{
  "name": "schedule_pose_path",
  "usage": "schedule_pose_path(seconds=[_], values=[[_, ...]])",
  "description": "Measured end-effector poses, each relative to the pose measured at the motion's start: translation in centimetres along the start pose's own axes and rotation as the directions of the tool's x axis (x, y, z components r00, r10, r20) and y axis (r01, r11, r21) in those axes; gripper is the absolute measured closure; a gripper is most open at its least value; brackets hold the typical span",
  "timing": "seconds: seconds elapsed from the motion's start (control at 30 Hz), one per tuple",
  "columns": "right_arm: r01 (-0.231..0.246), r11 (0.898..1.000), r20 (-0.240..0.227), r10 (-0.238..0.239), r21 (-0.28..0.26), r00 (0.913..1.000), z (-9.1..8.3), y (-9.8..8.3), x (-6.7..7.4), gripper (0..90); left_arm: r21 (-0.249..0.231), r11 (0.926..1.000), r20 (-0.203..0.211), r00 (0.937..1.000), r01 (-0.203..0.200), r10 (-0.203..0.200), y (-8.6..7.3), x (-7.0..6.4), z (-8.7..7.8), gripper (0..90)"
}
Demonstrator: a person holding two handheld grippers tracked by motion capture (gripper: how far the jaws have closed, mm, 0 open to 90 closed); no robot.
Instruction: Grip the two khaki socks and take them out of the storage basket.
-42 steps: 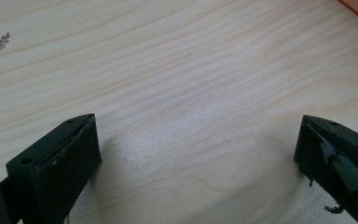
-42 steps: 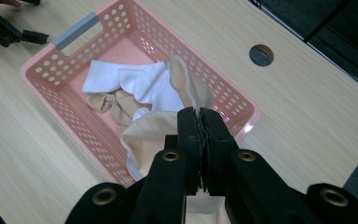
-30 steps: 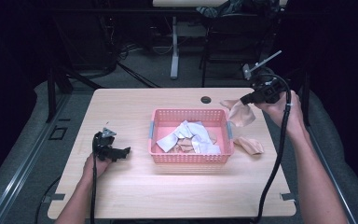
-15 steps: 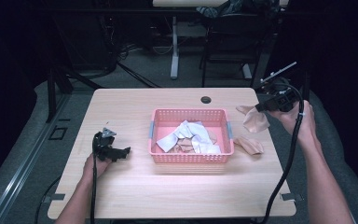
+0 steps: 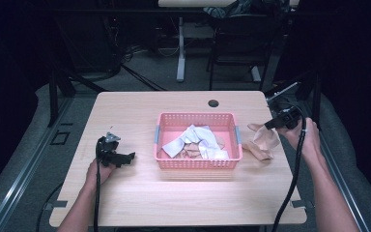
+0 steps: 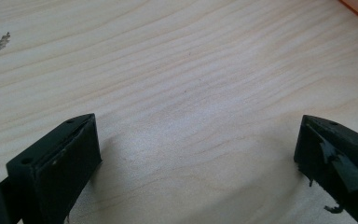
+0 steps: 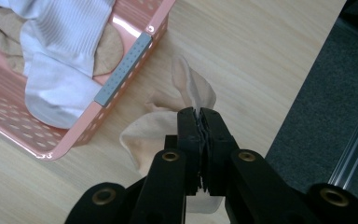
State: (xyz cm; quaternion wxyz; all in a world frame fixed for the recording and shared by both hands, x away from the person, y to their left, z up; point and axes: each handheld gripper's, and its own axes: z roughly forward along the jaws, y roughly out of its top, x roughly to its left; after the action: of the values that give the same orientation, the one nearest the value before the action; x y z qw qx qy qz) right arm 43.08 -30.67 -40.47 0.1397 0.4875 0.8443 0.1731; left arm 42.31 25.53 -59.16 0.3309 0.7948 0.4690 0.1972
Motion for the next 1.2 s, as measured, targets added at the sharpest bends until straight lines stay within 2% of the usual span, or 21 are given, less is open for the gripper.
schedule_pose_path(seconds=[0.33, 0.5, 0.6, 0.7, 0.73, 0.77, 0.83, 0.87, 0.9, 0.93, 1.03, 1.2], values=[[-0.002, 0.998, 0.010, 0.001, 0.061, 0.9999, 3.8, -0.7, 0.2, 87.3, 0.000, 1.0000, 0.000, 1.0000, 0.000, 0.000, 0.0, 0.0, 0.0, 0.0], [-0.022, 0.995, 0.010, 0.021, 0.098, 0.9997, 6.4, -0.9, 0.3, 87.3, 0.000, 1.0000, 0.000, 1.0000, 0.000, 0.000, 0.0, 0.0, 0.0, 0.0], [-0.019, 0.992, 0.021, 0.016, 0.125, 0.9997, 7.9, -1.0, 0.2, 87.3, -0.003, 1.0000, 0.000, 1.0000, 0.003, -0.003, 0.0, 0.0, 0.0, 0.0], [-0.035, 0.990, 0.014, 0.034, 0.139, 0.9993, 9.3, -1.1, 0.0, 87.3, -0.002, 1.0000, 0.000, 1.0000, 0.003, -0.003, 0.0, 0.0, 0.0, 0.0], [-0.050, 0.991, 0.024, 0.047, 0.127, 0.9986, 9.8, -1.2, 0.0, 87.3, -0.002, 1.0000, 0.000, 1.0000, 0.003, -0.003, 0.0, 0.0, 0.0, 0.0], [-0.042, 0.989, 0.016, 0.040, 0.145, 0.9991, 10.0, -1.2, -0.2, 87.3, -0.002, 1.0000, 0.000, 1.0000, 0.003, -0.003, 0.0, 0.0, 0.0, 0.0], [-0.069, 0.988, 0.013, 0.068, 0.136, 0.9976, 10.9, -1.4, -0.3, 87.2, -0.002, 1.0000, 0.000, 1.0000, 0.003, -0.003, 0.0, 0.0, 0.0, 0.0], [-0.069, 0.986, 0.010, 0.068, 0.152, 0.9976, 11.1, -1.4, -0.4, 87.3, -0.002, 1.0000, 0.000, 1.0000, 0.003, -0.003, 0.0, 0.0, 0.0, 0.0], [-0.086, 0.986, 0.012, 0.086, 0.139, 0.9963, 11.6, -1.5, -0.4, 87.2, -0.002, 1.0000, 0.000, 1.0000, 0.003, -0.003, 0.0, 0.0, 0.0, 0.0], [-0.080, 0.984, 0.010, 0.080, 0.158, 0.9968, 11.8, -1.5, -0.6, 87.2, -0.002, 1.0000, 0.000, 1.0000, 0.003, -0.003, 0.0, 0.0, 0.0, 0.0], [-0.115, 0.983, 0.003, 0.116, 0.142, 0.9933, 12.5, -1.6, -0.7, 87.1, -0.002, 1.0000, 0.000, 1.0000, 0.003, -0.003, 0.0, 0.0, 0.0, 0.0], [-0.121, 0.980, -0.009, 0.124, 0.157, 0.9923, 12.9, -1.6, -1.1, 86.1, 0.000, 1.0000, -0.001, 1.0000, 0.000, 0.000, 0.0, 0.0, 0.0, 0.0]])
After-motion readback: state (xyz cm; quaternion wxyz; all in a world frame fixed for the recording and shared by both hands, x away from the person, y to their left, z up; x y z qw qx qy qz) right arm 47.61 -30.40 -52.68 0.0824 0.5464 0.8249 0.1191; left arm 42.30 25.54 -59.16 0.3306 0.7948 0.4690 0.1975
